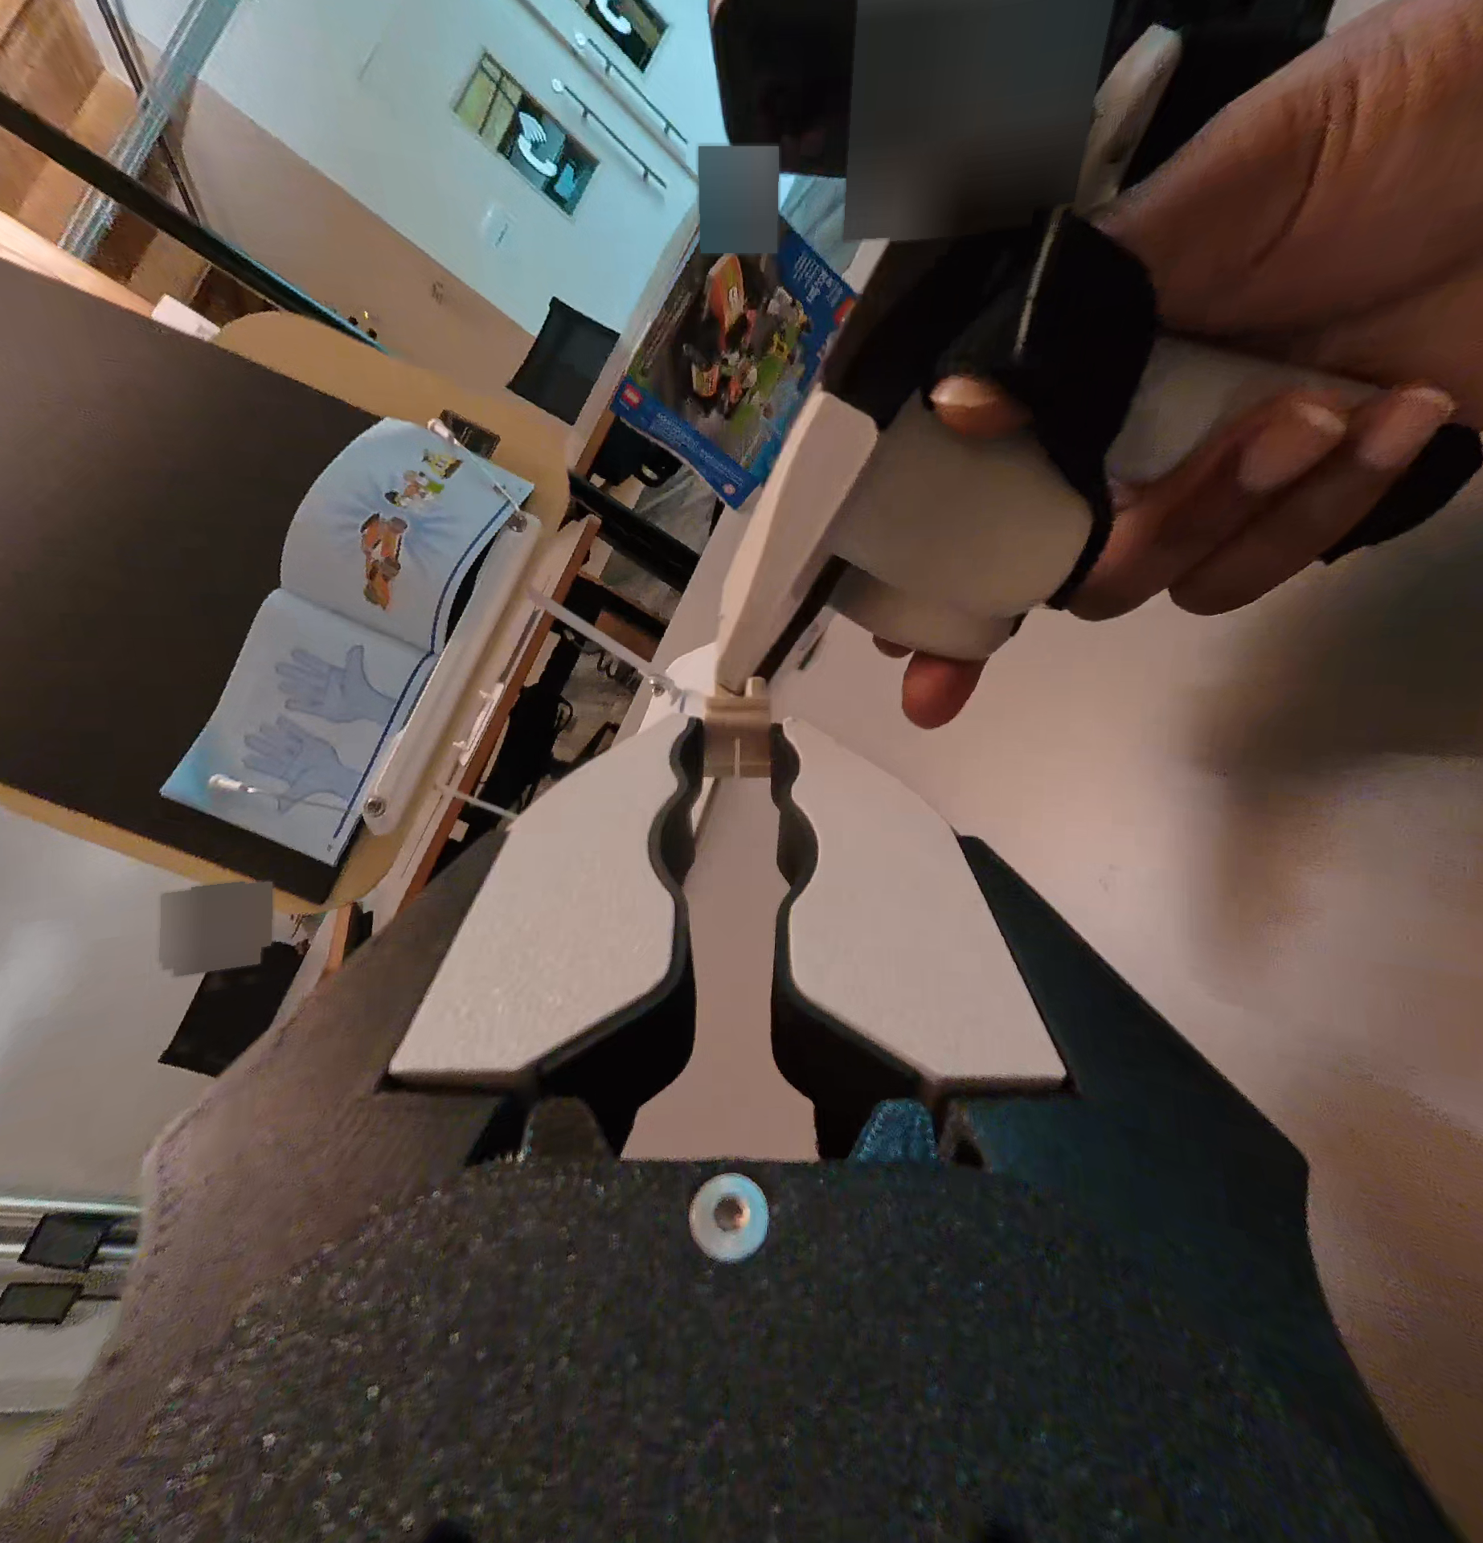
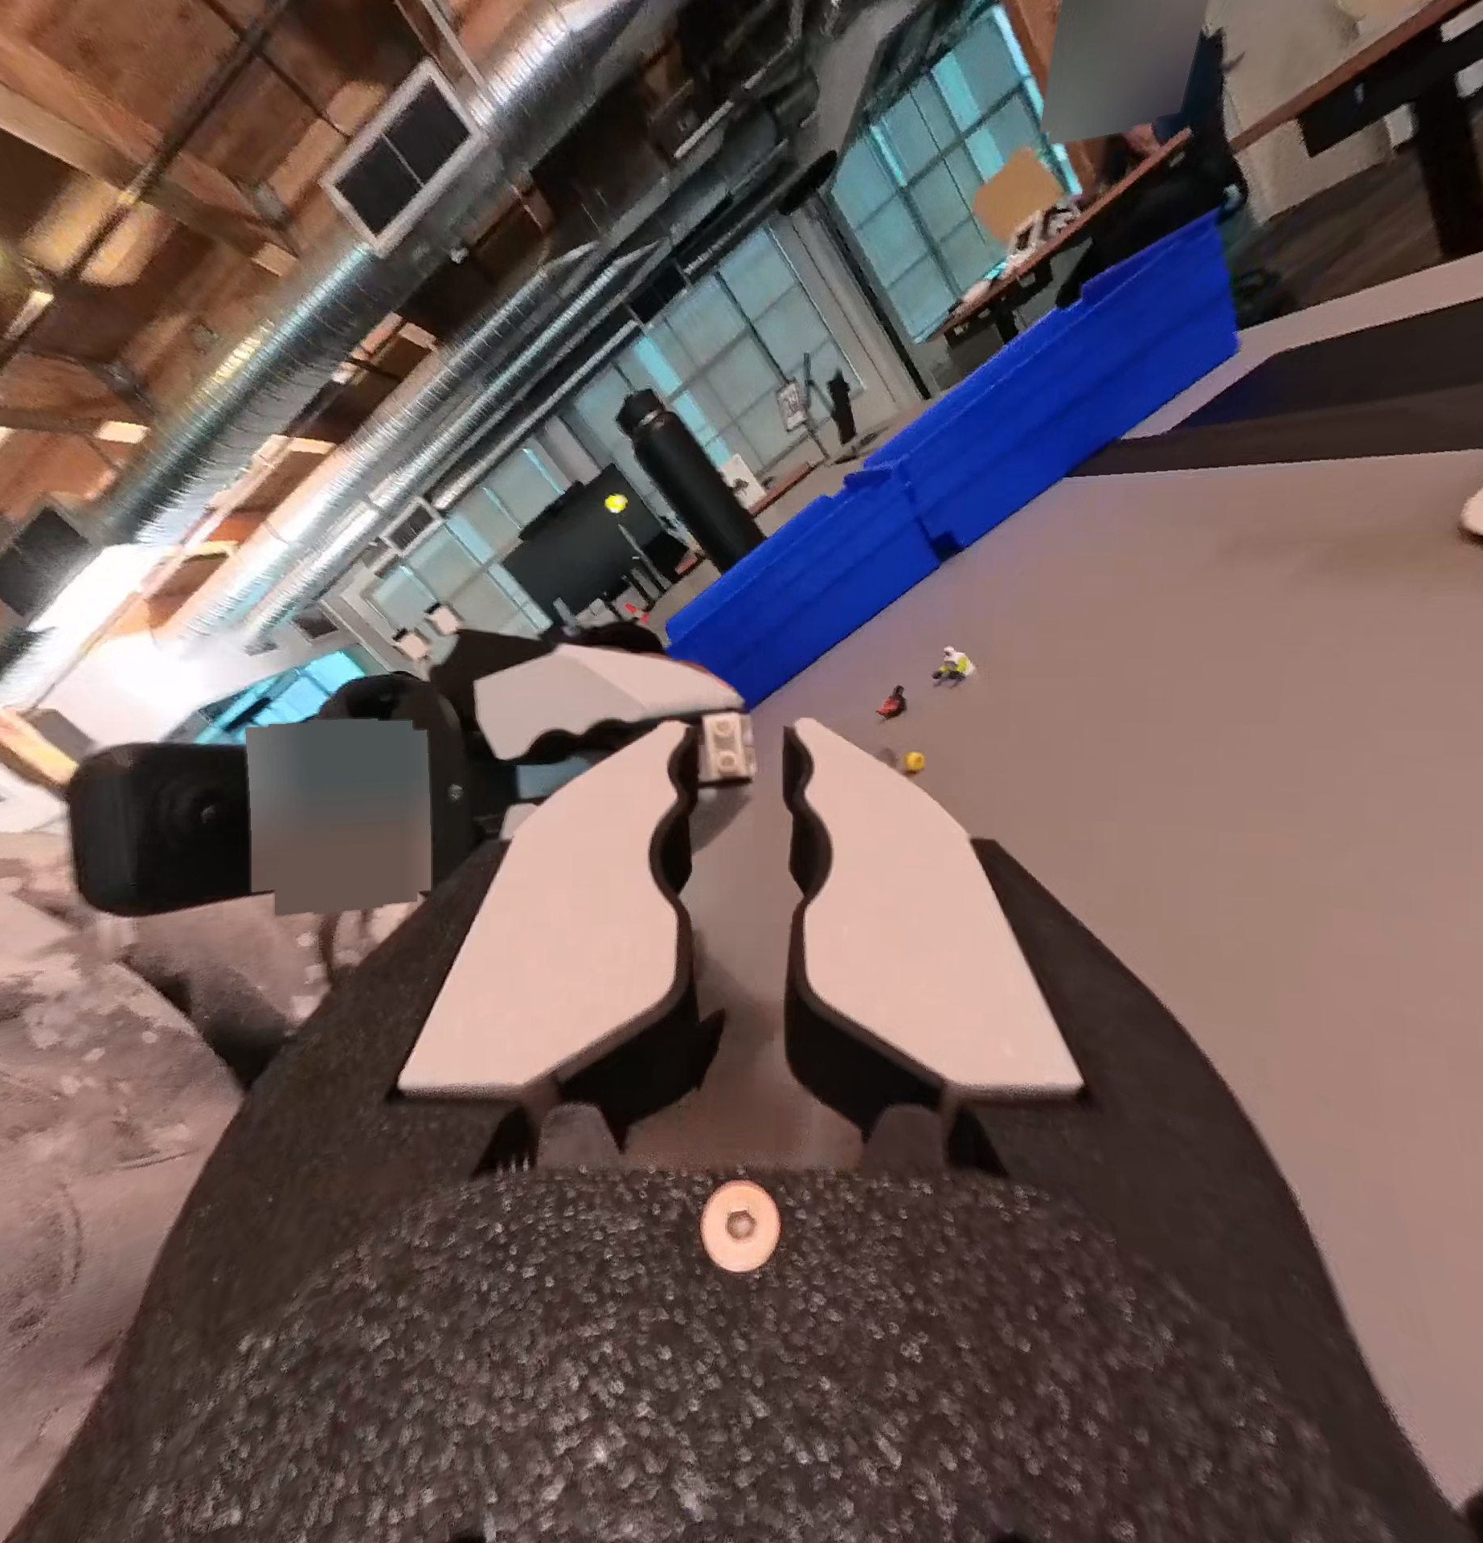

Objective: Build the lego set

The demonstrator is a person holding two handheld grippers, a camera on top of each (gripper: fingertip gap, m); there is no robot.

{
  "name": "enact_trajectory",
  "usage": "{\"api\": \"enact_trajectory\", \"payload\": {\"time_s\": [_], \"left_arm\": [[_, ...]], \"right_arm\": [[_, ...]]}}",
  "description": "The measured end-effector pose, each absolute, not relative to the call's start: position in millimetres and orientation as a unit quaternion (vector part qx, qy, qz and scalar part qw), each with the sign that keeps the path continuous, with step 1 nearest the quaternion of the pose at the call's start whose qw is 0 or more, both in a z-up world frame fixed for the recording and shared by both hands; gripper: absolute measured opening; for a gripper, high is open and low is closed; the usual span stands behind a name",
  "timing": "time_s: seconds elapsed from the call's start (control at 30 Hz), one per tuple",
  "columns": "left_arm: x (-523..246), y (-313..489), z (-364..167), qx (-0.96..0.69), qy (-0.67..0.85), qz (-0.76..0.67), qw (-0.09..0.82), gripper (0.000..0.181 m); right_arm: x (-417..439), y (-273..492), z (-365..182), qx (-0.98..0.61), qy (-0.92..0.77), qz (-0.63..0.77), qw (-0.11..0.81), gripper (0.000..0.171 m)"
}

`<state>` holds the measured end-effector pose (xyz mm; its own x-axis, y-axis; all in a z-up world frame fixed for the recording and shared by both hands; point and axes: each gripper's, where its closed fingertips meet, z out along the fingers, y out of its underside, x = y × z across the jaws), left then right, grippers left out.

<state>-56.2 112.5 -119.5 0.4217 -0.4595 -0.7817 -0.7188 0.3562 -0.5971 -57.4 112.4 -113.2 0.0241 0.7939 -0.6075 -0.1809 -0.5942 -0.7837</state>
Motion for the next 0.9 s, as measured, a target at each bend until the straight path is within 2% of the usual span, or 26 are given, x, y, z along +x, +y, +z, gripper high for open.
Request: {"api": "enact_trajectory", "payload": {"time_s": [0.07,0.1,0.27,0.37,0.47,0.57,0.73,0.9], "left_arm": [[-52,112,-121,-0.551,0.531,0.105,0.635,0.015],[-52,112,-121,-0.548,0.531,0.110,0.637,0.015],[-51,108,-120,-0.542,0.522,0.072,0.655,0.016],[-48,96,-111,-0.576,0.485,-0.110,0.649,0.036],[-49,82,-104,-0.601,0.439,-0.311,0.591,0.035],[-43,63,-106,-0.589,0.441,-0.404,0.543,0.029],[-38,57,-109,-0.590,0.442,-0.404,0.541,0.010],[-43,69,-113,-0.621,0.416,-0.371,0.550,0.009]], "right_arm": [[-58,109,-114,-0.609,-0.262,0.659,0.355,0.016],[-60,108,-117,-0.616,-0.272,0.648,0.356,0.009],[-58,101,-116,-0.603,-0.335,0.602,0.402,0.008],[-49,89,-107,-0.564,-0.381,0.603,0.415,0.008],[-45,70,-103,-0.525,-0.424,0.620,0.400,0.008],[-46,57,-102,-0.496,-0.445,0.636,0.389,0.008],[-48,57,-103,-0.492,-0.446,0.632,0.399,0.008],[-51,68,-104,-0.505,-0.463,0.551,0.476,0.008]]}}
